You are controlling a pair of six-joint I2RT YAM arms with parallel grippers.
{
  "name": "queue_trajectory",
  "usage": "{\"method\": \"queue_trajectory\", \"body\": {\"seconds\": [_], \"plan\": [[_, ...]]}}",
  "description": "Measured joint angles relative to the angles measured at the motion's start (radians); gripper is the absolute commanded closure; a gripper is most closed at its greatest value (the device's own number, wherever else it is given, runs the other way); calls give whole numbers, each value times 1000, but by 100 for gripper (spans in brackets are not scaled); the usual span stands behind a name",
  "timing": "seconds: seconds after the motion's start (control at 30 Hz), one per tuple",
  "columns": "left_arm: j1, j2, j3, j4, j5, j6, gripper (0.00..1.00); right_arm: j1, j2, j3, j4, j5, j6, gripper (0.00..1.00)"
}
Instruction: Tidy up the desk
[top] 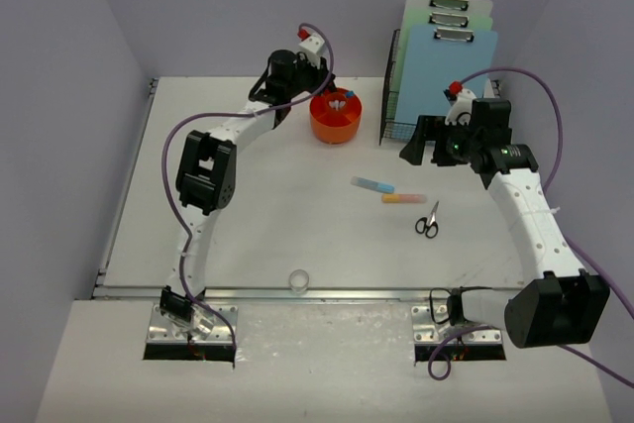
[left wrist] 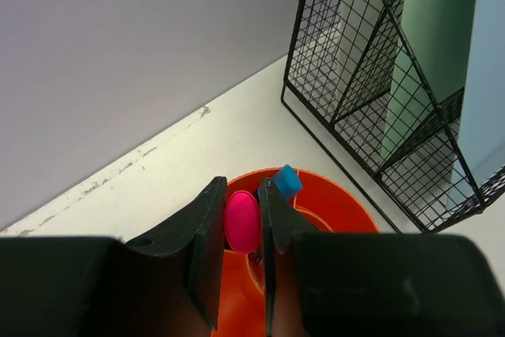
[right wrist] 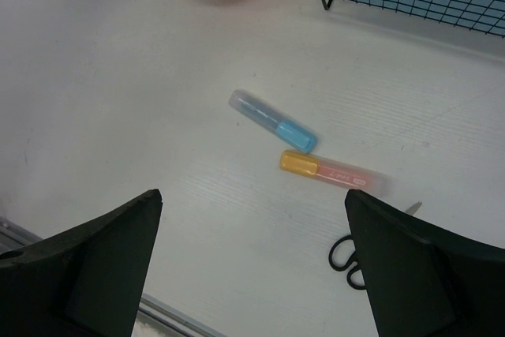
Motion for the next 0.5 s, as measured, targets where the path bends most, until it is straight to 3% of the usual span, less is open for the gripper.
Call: {"method": "queue_trajectory", "body": {"seconds": [0.13, 0.27, 0.37, 0.47, 0.5], "plan": [[1, 11, -1, -1, 0, 5, 90, 0, 0, 0, -4, -14, -20, 1], [1, 23, -1, -2, 0, 9, 62, 0, 0, 0, -5, -25, -56, 1], [1, 30, -1, -10, 0, 12, 49, 0, 7, 0, -4, -30, -113, 2], [1, 30, 2, -24, 0, 14, 41, 0, 21, 0, -1, -26, -180, 14], [1, 30, 9, -34, 0, 15, 39, 0, 28, 0, 3, -22, -208, 23]]}}
